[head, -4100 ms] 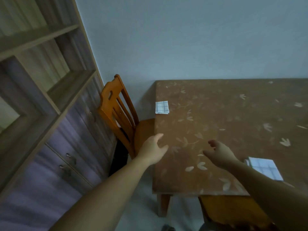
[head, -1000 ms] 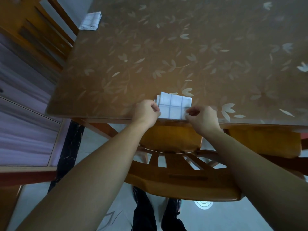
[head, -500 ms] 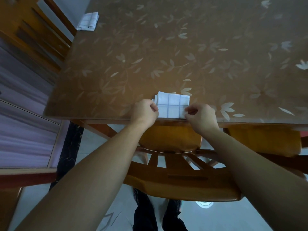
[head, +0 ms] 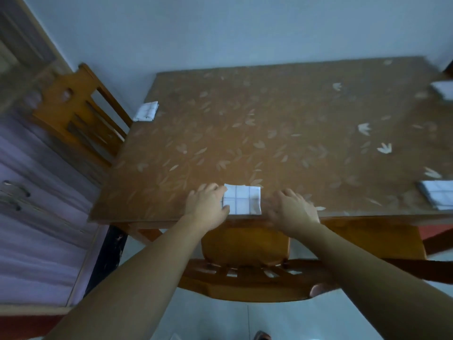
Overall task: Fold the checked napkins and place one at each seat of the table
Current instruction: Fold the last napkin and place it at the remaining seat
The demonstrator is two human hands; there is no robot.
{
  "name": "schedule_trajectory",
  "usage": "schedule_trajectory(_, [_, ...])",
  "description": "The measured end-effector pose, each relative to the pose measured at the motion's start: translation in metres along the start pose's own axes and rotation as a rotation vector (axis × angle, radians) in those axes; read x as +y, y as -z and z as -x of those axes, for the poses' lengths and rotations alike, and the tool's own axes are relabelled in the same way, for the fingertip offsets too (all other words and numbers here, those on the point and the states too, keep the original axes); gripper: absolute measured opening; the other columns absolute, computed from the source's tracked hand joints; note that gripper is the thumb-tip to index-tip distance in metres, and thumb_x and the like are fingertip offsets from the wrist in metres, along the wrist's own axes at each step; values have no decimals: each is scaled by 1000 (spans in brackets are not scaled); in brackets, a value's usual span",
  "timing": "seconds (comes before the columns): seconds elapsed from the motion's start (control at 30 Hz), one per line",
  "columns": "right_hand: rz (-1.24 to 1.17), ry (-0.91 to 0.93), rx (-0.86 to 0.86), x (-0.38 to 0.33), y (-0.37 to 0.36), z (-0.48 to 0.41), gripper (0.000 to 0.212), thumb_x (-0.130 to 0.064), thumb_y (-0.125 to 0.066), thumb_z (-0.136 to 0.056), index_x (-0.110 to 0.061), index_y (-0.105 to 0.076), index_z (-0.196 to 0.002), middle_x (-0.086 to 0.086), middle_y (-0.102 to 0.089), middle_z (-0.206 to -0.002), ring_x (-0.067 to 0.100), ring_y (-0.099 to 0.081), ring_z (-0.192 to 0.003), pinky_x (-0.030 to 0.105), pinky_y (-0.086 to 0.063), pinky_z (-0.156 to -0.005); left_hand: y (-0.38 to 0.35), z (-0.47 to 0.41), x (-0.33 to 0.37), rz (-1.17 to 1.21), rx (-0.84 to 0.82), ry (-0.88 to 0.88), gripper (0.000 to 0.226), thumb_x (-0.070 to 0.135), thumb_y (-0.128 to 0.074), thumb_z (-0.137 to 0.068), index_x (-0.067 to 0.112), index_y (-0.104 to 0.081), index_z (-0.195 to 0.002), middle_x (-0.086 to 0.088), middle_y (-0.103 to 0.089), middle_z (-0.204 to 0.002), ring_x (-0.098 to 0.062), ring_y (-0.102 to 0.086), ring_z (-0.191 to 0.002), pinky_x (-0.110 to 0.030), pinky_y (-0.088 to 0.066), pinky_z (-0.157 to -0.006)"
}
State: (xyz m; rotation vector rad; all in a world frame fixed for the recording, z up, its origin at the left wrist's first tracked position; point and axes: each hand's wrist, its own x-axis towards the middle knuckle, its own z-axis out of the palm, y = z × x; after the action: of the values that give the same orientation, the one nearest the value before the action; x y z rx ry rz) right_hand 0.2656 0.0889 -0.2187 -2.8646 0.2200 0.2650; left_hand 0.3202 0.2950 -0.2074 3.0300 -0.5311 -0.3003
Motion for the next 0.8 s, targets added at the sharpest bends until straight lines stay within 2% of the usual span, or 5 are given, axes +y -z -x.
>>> schedule_trajectory(0.1, [100,-69,3,34,38,26,45,-42,-48,-96,-23,-46,-137,0,-50,-139,24,-50,-126,41,-41,-104,25,11,17,-64,-8,-52,49,46,-50,-93,27,-45,-138,2,-49,-138,-23,-44,-126,-41,-39,-99])
schedule_trajectory(0.27, [227,-216,87,92,89,86,53,-48,-49,-95,-25,-42,-143,-1,-46,-146,23,-46,-132,41,-38,-107,56,15,72,-82,44,-212,46,47,-46,-95,27,-46,-136,2,-48,-139,-24,-39,-132,-42,-36,-103])
schedule_trajectory(0.43, [214,-294,142,147,119,142,45,-45,-46,-95,-22,-49,-134,1,-52,-137,23,-51,-125,38,-42,-99,73,40,147,-42,50,-324,51,50,-43,-96,27,-43,-141,1,-44,-144,-26,-38,-133,-44,-35,-106])
schedule_trajectory(0.57, [203,-337,173,197,133,170,42,-42,-45,-94,-24,-50,-131,-2,-55,-132,21,-53,-120,36,-42,-93,73,53,212,-35,63,-359,50,50,-44,-96,27,-43,-141,0,-44,-145,-26,-38,-134,-45,-34,-106])
schedule_trajectory(0.8, [148,-321,181,318,150,204,43,-41,-48,-92,-23,-51,-131,-2,-54,-135,22,-53,-120,39,-43,-96,58,65,349,-57,57,-339,54,51,-43,-96,29,-39,-145,3,-42,-148,-25,-38,-135,-46,-35,-107])
